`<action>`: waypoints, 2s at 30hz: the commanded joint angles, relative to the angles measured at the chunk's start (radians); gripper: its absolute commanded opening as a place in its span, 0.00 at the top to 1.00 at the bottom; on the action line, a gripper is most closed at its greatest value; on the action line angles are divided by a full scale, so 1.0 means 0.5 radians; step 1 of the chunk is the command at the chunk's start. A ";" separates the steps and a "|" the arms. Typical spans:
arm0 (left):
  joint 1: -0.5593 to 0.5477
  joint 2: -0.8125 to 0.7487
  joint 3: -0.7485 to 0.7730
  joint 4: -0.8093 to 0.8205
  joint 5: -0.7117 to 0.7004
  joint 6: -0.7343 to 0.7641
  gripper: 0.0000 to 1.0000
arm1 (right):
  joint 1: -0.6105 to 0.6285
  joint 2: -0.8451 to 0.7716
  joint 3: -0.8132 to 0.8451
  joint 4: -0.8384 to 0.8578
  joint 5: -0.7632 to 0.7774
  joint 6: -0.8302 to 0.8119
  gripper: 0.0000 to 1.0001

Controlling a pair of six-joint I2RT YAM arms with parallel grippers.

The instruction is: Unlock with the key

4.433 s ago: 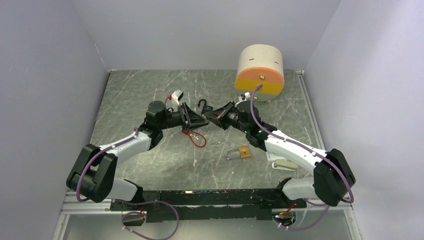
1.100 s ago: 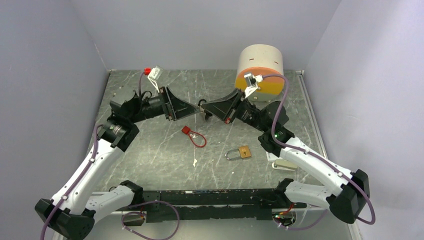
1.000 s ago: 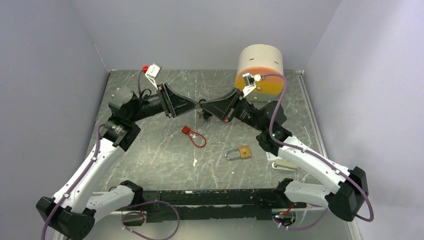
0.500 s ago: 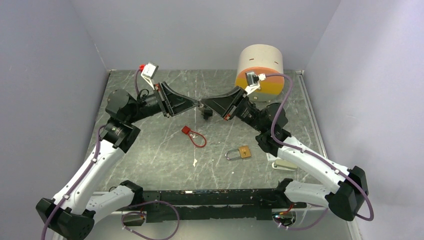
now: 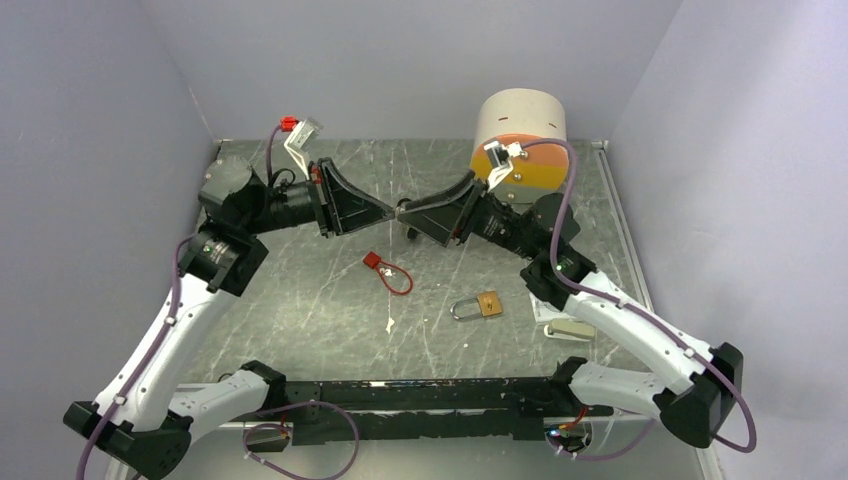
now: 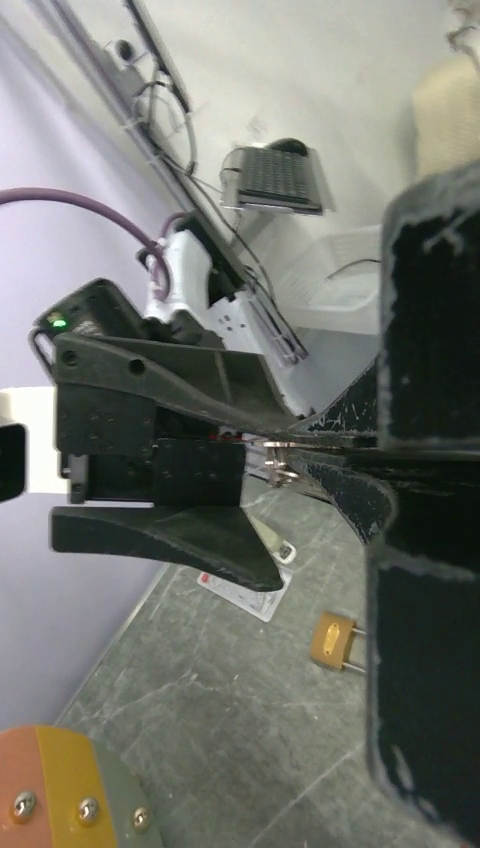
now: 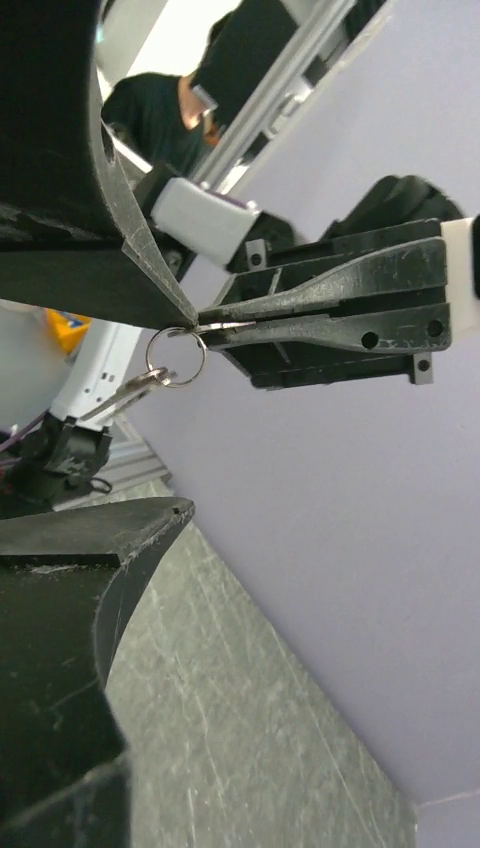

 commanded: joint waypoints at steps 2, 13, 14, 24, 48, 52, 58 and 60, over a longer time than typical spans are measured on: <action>-0.004 0.047 0.343 -0.728 0.395 0.659 0.98 | -0.064 -0.093 0.319 -0.463 -0.373 -0.503 0.37; -0.002 0.100 0.428 -0.911 0.620 0.847 0.97 | -0.069 0.076 0.538 -0.648 -0.830 -0.651 0.42; -0.003 0.096 0.425 -0.911 0.604 0.843 0.97 | -0.065 0.096 0.549 -0.652 -0.850 -0.646 0.40; -0.004 0.086 0.350 -0.820 0.511 0.806 0.98 | -0.060 0.162 0.521 -0.652 -0.853 -0.610 0.67; -0.004 0.013 0.412 -1.080 -0.363 0.955 0.29 | -0.104 -0.013 0.344 -0.818 -0.109 -0.718 1.00; -0.002 -0.029 0.301 -1.176 -0.798 0.955 0.21 | -0.172 -0.157 0.252 -1.105 0.545 -0.751 1.00; -0.007 0.007 -0.053 -0.879 -0.511 0.892 0.16 | -0.225 -0.314 0.200 -1.613 1.510 -0.622 1.00; -0.027 0.064 -0.229 -0.608 -0.417 0.673 0.17 | -0.226 -0.344 0.190 -1.771 1.708 -0.544 1.00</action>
